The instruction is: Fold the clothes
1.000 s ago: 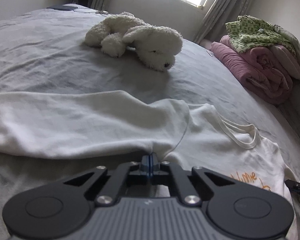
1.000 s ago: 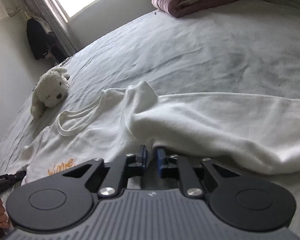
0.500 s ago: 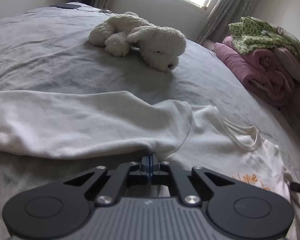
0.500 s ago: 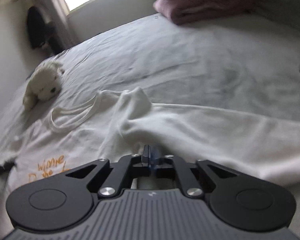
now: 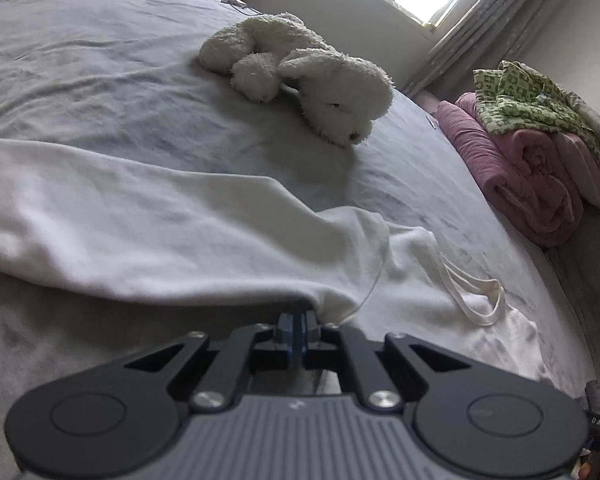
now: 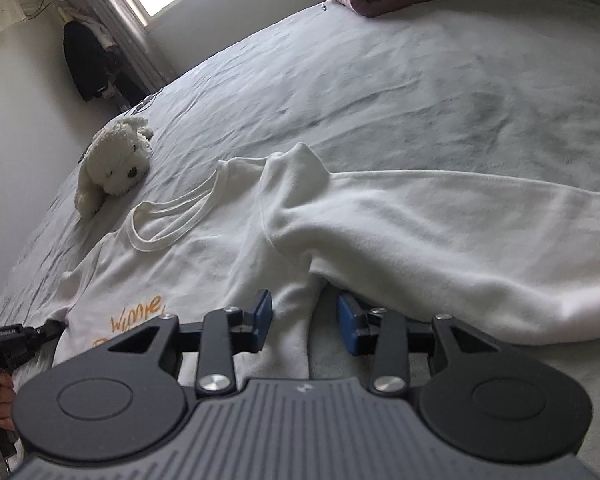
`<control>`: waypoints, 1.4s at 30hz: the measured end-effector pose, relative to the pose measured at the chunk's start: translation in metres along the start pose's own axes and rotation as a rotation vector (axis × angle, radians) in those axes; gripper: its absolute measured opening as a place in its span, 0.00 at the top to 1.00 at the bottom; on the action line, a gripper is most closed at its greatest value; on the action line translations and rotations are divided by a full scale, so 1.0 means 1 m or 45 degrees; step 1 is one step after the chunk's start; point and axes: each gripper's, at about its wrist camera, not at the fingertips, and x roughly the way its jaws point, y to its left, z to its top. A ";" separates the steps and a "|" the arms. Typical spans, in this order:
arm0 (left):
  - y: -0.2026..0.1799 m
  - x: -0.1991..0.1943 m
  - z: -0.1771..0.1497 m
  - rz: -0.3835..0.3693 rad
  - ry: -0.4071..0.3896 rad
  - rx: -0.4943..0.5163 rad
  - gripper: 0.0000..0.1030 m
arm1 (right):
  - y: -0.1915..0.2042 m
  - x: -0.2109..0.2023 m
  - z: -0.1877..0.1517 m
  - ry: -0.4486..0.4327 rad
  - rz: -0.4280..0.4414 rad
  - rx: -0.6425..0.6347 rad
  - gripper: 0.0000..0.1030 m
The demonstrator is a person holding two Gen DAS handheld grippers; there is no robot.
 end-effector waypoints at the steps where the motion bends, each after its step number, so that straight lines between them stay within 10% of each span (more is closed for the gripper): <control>1: 0.000 0.001 -0.001 -0.015 -0.003 -0.004 0.97 | 0.001 0.001 -0.001 -0.002 -0.004 -0.011 0.61; 5: 0.001 0.000 -0.002 -0.099 -0.023 -0.047 0.70 | 0.007 0.004 -0.003 -0.005 -0.052 -0.091 0.77; 10: -0.002 -0.005 0.001 -0.147 -0.057 -0.062 0.68 | 0.011 -0.001 -0.002 -0.043 -0.100 -0.100 0.97; 15: -0.013 0.003 -0.008 -0.077 -0.036 0.047 0.69 | 0.013 0.007 -0.005 -0.031 -0.156 -0.152 0.97; 18: -0.021 0.006 -0.012 -0.042 -0.010 0.140 0.96 | 0.017 0.002 -0.003 -0.048 -0.190 -0.187 0.98; 42: -0.020 -0.006 -0.017 0.035 -0.057 0.182 0.97 | 0.027 -0.017 -0.004 0.108 -0.082 -0.164 0.86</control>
